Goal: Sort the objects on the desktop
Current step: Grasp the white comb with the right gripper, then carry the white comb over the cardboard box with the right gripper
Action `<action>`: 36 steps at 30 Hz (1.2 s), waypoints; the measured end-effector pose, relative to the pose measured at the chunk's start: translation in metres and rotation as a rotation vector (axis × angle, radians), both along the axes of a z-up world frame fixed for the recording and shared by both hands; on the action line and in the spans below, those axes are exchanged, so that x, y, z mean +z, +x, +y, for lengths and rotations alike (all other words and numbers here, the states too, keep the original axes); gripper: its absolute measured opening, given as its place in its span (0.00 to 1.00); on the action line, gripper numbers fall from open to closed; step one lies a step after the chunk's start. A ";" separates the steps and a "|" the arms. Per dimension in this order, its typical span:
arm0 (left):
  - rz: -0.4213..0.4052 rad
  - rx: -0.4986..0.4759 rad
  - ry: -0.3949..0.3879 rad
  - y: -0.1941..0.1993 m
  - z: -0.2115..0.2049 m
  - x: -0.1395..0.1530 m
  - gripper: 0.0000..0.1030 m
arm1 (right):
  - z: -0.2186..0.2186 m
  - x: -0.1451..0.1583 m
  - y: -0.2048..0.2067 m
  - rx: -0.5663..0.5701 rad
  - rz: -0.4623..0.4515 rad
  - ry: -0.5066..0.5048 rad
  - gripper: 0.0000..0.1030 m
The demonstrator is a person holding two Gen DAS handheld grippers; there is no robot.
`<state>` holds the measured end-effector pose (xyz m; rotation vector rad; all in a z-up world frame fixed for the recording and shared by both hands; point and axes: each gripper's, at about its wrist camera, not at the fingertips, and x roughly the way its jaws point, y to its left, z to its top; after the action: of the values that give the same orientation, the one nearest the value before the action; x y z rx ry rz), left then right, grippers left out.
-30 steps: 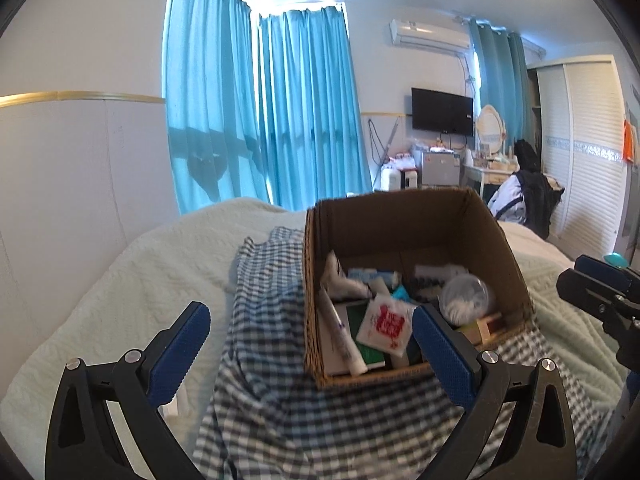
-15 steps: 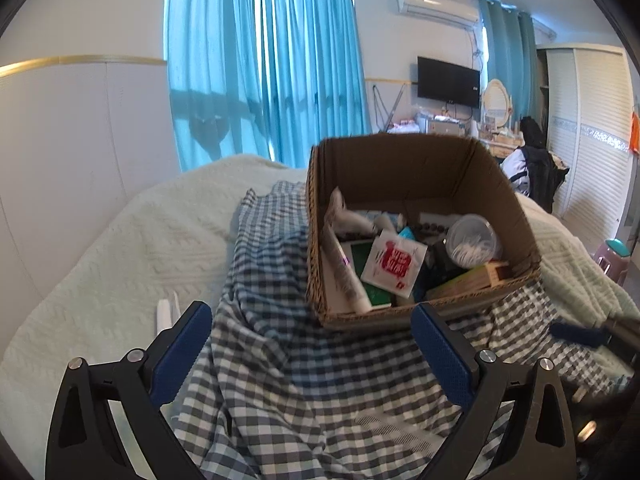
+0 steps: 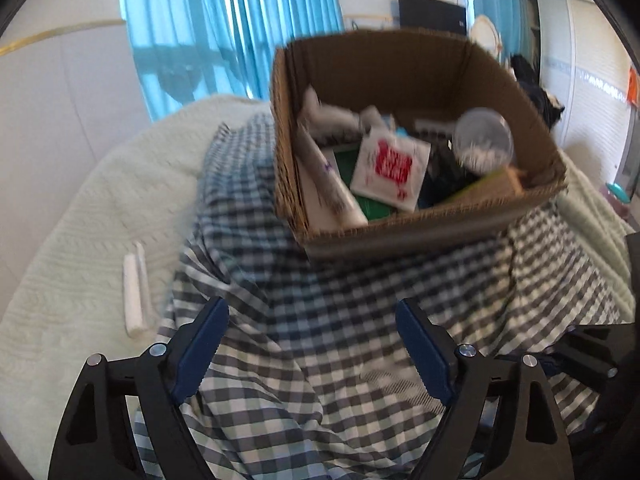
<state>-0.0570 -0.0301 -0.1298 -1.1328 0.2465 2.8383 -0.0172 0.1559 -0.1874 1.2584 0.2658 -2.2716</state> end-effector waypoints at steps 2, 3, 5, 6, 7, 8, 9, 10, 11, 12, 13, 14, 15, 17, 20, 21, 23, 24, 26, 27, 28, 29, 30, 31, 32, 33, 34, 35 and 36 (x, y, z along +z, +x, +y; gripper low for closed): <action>-0.038 -0.004 -0.008 -0.005 0.001 -0.009 0.86 | -0.005 -0.012 -0.003 0.019 -0.038 0.021 0.52; -0.057 -0.008 -0.013 -0.008 0.003 -0.014 0.83 | -0.009 -0.021 -0.005 0.036 -0.068 0.038 0.52; -0.095 -0.012 -0.030 -0.013 0.005 -0.023 0.76 | -0.012 -0.036 -0.008 0.042 -0.107 0.069 0.48; -0.111 -0.015 -0.035 -0.015 0.006 -0.027 0.74 | -0.012 -0.040 -0.010 0.040 -0.119 0.075 0.47; -0.123 -0.018 -0.037 -0.016 0.007 -0.030 0.74 | -0.012 -0.041 -0.011 0.038 -0.126 0.073 0.43; -0.128 -0.019 -0.038 -0.017 0.008 -0.031 0.74 | -0.011 -0.042 -0.013 0.034 -0.132 0.068 0.40; -0.132 -0.021 -0.034 -0.018 0.007 -0.031 0.74 | -0.008 -0.042 -0.014 0.024 -0.137 0.062 0.34; -0.133 -0.021 -0.032 -0.018 0.008 -0.031 0.74 | -0.007 -0.042 -0.015 0.021 -0.141 0.057 0.30; -0.133 -0.021 -0.031 -0.018 0.008 -0.031 0.74 | -0.006 -0.043 -0.016 0.022 -0.148 0.052 0.30; -0.133 -0.021 -0.033 -0.018 0.008 -0.031 0.74 | -0.006 -0.043 -0.016 0.027 -0.150 0.056 0.29; -0.133 -0.022 -0.034 -0.018 0.008 -0.030 0.74 | -0.006 -0.043 -0.016 0.028 -0.148 0.061 0.29; -0.131 -0.021 -0.034 -0.018 0.008 -0.030 0.74 | -0.007 -0.043 -0.016 0.032 -0.145 0.068 0.28; -0.129 -0.020 -0.034 -0.018 0.008 -0.029 0.74 | -0.008 -0.043 -0.015 0.036 -0.141 0.072 0.27; -0.116 -0.019 -0.031 -0.017 0.007 -0.026 0.74 | -0.010 -0.041 -0.015 0.040 -0.129 0.076 0.26; -0.088 -0.012 -0.022 -0.012 0.007 -0.016 0.74 | -0.011 -0.033 -0.011 0.032 -0.103 0.082 0.25; -0.074 -0.009 -0.014 -0.008 0.006 -0.012 0.74 | -0.010 -0.029 -0.008 0.022 -0.081 0.092 0.25; -0.051 -0.010 0.005 -0.003 0.007 -0.003 0.74 | -0.008 -0.021 -0.002 0.009 -0.049 0.098 0.25; -0.040 -0.012 0.014 -0.001 0.008 0.002 0.74 | -0.005 -0.015 0.001 -0.003 -0.029 0.093 0.25; -0.014 -0.012 0.037 0.003 0.009 0.011 0.74 | -0.001 -0.006 0.008 -0.021 -0.007 0.082 0.25; 0.000 -0.014 0.050 0.006 0.009 0.016 0.74 | 0.002 -0.001 0.011 -0.032 0.009 0.073 0.25; 0.017 -0.017 0.059 0.009 0.009 0.021 0.74 | 0.005 0.004 0.013 -0.043 0.023 0.067 0.25; 0.033 -0.017 0.064 0.013 0.010 0.025 0.74 | 0.008 0.008 0.015 -0.057 0.038 0.061 0.25; 0.052 -0.018 0.068 0.017 0.011 0.030 0.74 | 0.012 0.015 0.018 -0.075 0.057 0.048 0.25; 0.072 -0.019 0.076 0.021 0.011 0.035 0.74 | 0.015 0.020 0.020 -0.085 0.068 0.038 0.25; 0.088 -0.019 0.085 0.024 0.012 0.039 0.74 | 0.018 0.025 0.023 -0.096 0.082 0.028 0.25; 0.107 -0.020 0.096 0.029 0.013 0.044 0.74 | 0.021 0.030 0.027 -0.109 0.098 0.019 0.25; 0.127 -0.022 0.108 0.033 0.014 0.050 0.74 | 0.022 0.037 0.028 -0.124 0.120 0.014 0.25; 0.142 -0.025 0.115 0.036 0.014 0.054 0.74 | 0.024 0.041 0.034 -0.137 0.143 0.011 0.25; 0.160 -0.026 0.121 0.040 0.015 0.060 0.74 | 0.029 0.048 0.042 -0.152 0.174 -0.002 0.25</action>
<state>-0.0169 -0.0156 -0.0700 -0.8748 0.0961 2.8784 0.0247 0.1844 -0.1395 1.1147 0.2368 -2.5154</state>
